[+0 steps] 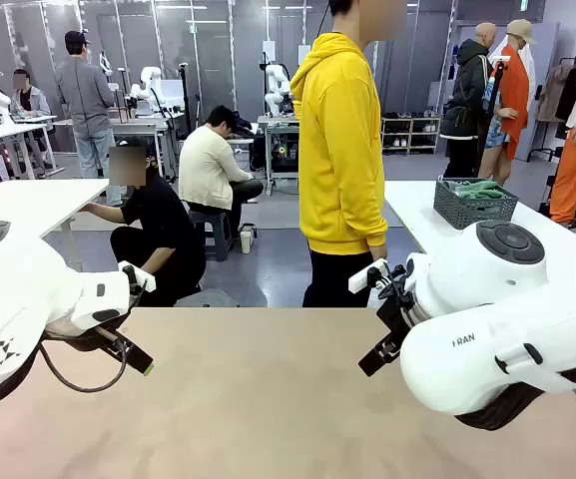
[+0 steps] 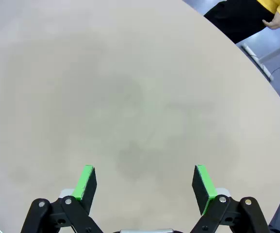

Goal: Fold the towels and place them in the basket.
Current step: When a person lays out a Towel with hook on the table, fold it in half twice.

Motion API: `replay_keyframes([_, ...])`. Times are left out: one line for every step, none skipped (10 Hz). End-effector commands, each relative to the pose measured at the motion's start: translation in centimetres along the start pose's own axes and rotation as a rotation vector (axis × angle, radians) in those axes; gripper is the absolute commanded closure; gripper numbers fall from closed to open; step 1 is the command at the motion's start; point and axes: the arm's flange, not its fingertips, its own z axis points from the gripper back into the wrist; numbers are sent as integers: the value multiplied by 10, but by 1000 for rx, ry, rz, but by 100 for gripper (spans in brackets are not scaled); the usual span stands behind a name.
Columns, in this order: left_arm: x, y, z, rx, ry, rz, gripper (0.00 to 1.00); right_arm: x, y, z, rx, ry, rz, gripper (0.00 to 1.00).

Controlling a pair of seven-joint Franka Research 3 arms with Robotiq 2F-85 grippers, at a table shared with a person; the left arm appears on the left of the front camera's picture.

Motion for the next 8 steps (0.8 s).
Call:
replay_keyframes([0,0,0,0,0,0,0,0,0,0,0,0,0,0])
replay_keyframes([0,0,0,0,0,0,0,0,0,0,0,0,0,0])
replay_keyframes([0,0,0,0,0,0,0,0,0,0,0,0,0,0])
replay_keyframes([0,0,0,0,0,0,0,0,0,0,0,0,0,0])
replay_keyframes([0,0,0,0,0,0,0,0,0,0,0,0,0,0])
replay_keyframes([0,0,0,0,0,0,0,0,0,0,0,0,0,0])
replay_keyframes([0,0,0,0,0,0,0,0,0,0,0,0,0,0])
replay_keyframes([0,0,0,0,0,0,0,0,0,0,0,0,0,0])
